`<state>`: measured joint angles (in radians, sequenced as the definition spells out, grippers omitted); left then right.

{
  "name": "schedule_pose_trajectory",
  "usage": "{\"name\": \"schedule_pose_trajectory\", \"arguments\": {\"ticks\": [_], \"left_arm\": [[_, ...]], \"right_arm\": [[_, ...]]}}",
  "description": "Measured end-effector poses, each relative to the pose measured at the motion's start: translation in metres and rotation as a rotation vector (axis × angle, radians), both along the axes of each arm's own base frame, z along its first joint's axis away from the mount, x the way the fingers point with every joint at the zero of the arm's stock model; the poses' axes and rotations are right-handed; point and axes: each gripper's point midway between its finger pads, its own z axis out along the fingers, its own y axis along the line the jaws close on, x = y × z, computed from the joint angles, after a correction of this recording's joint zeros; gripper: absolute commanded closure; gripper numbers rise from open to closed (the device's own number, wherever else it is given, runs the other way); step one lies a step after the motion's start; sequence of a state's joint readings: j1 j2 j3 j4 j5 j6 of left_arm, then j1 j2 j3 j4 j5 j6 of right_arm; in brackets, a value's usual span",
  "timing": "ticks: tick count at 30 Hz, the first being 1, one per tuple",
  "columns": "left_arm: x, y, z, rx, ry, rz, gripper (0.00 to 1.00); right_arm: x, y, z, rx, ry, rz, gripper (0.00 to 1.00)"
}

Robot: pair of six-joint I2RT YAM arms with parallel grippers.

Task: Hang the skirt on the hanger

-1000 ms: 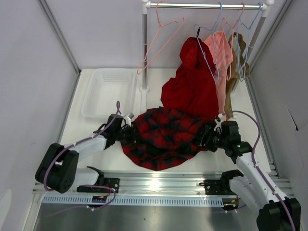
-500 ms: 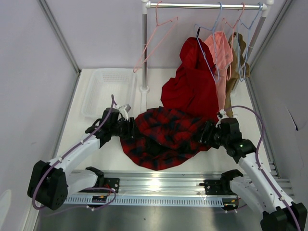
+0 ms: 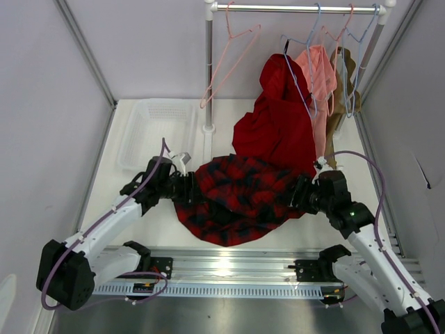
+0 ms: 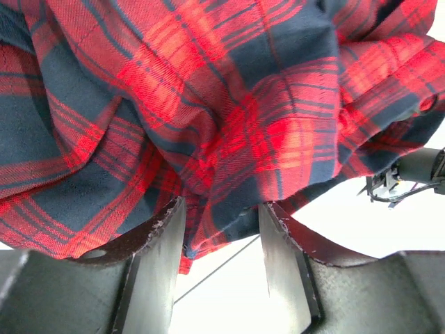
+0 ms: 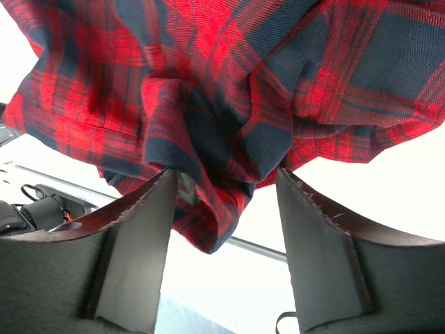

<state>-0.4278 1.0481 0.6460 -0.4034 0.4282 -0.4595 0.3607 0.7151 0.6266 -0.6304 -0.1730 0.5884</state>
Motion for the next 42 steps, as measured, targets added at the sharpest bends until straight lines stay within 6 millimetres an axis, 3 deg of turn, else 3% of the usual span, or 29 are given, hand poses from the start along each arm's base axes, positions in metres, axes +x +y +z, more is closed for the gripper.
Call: {"name": "schedule_pose_trajectory", "arguments": {"ticks": [5,18,23,27,31,34,37,42], "left_arm": [[0.001,0.000,0.013,-0.004,-0.036,-0.011,0.48],[0.006,0.002,0.046,-0.001,-0.107,-0.020,0.47],[0.011,0.002,0.067,-0.011,-0.161,-0.006,0.47],[0.027,0.003,0.113,-0.038,-0.286,0.041,0.44],[0.060,0.008,0.203,-0.101,-0.551,0.149,0.44],[0.080,0.015,0.256,-0.144,-0.709,0.240,0.43],[0.102,0.023,0.284,-0.151,-0.807,0.340,0.41],[0.152,0.032,0.283,-0.070,-0.834,0.489,0.43]], "right_arm": [[0.000,0.001,0.016,0.002,-0.052,0.008,0.49],[0.008,0.008,0.036,-0.007,-0.089,0.038,0.49],[0.020,0.015,0.056,0.005,-0.135,0.059,0.49],[0.027,0.019,0.068,0.011,-0.168,0.074,0.49],[0.031,0.021,0.071,0.012,-0.174,0.082,0.48],[0.034,0.025,0.077,0.023,-0.184,0.090,0.48],[0.039,0.030,0.090,0.044,-0.212,0.104,0.48],[0.049,0.042,0.120,0.080,-0.274,0.129,0.48]]}}
